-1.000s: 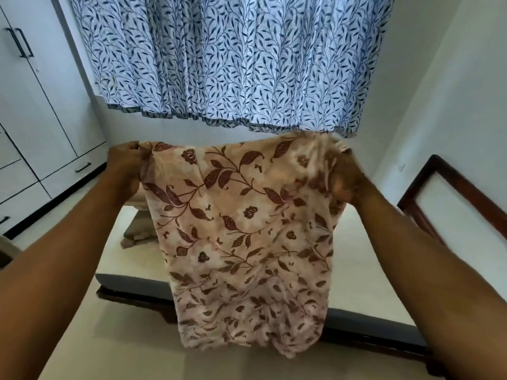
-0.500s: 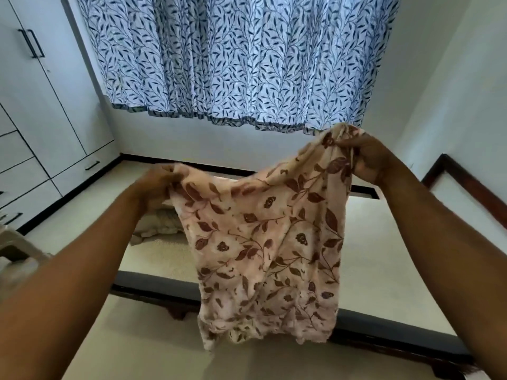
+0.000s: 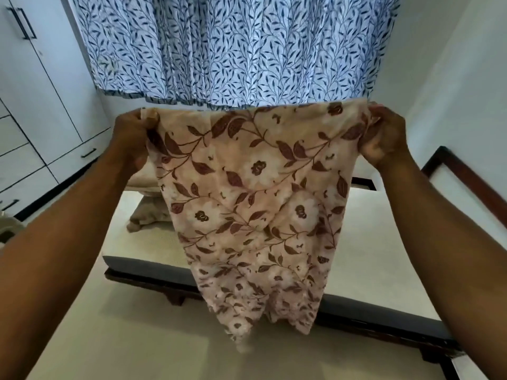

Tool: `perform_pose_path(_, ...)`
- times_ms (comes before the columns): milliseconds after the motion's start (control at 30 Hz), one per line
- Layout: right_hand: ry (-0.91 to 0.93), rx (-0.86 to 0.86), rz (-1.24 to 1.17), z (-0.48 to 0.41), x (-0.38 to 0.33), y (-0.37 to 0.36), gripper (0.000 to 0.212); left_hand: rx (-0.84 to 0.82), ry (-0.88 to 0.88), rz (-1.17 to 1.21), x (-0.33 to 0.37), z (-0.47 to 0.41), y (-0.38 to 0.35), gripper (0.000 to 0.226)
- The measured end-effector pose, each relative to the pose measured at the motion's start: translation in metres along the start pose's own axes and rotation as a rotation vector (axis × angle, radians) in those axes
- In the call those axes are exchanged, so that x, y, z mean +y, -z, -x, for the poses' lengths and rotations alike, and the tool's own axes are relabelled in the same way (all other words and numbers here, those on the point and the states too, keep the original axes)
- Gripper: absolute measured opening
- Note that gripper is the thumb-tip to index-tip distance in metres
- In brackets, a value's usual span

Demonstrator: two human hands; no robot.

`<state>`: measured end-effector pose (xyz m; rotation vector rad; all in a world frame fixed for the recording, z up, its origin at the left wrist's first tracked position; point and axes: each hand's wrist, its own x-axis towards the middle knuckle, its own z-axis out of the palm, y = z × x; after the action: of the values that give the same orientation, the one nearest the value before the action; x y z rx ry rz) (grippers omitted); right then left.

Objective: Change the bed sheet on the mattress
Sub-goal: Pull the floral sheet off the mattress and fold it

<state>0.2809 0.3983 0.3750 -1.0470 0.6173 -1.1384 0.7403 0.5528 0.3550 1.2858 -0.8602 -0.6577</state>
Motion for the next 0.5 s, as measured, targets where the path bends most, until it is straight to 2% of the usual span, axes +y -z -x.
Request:
perform_pose_path(33, 0.019, -0.038, -0.076, 0.000, 0.006, -0.002, 0.036, -0.011, -0.015, 0.004, 0.005, 0.001, -0.001, 0.023)
perform_pose_path(67, -0.013, -0.056, -0.046, 0.002, 0.016, -0.006, 0.031, -0.017, -0.025, 0.014, 0.009, 0.002, -0.001, 0.024)
perform_pose_path(167, -0.409, -0.049, 0.528, 0.018, 0.059, -0.020, 0.016, 0.006, -0.043, 0.044, 0.014, 0.001, 0.007, 0.027)
perform_pose_path(233, -0.611, -0.202, 0.769, 0.036, 0.085, -0.029, 0.014, 0.046, -0.025, 0.034, 0.007, 0.001, 0.016, 0.030)
perform_pose_path(333, -0.729, -0.471, 0.724, 0.055, 0.104, -0.053, 0.005, 0.044, 0.065, -0.039, -0.016, 0.008, 0.022, 0.028)
perform_pose_path(367, -0.734, -0.516, 0.696, 0.055, 0.105, -0.059, 0.015, 0.036, 0.125, -0.070, -0.027, 0.011, 0.022, 0.028)
perform_pose_path(433, -0.693, -0.513, 0.648, 0.050, 0.100, -0.066, 0.028, 0.042, 0.224, -0.162, -0.047, 0.016, 0.025, 0.029)
perform_pose_path(500, -0.595, -0.443, 0.581, 0.038, 0.085, -0.065, 0.026, 0.056, 0.255, -0.270, -0.061, 0.018, 0.036, 0.025)
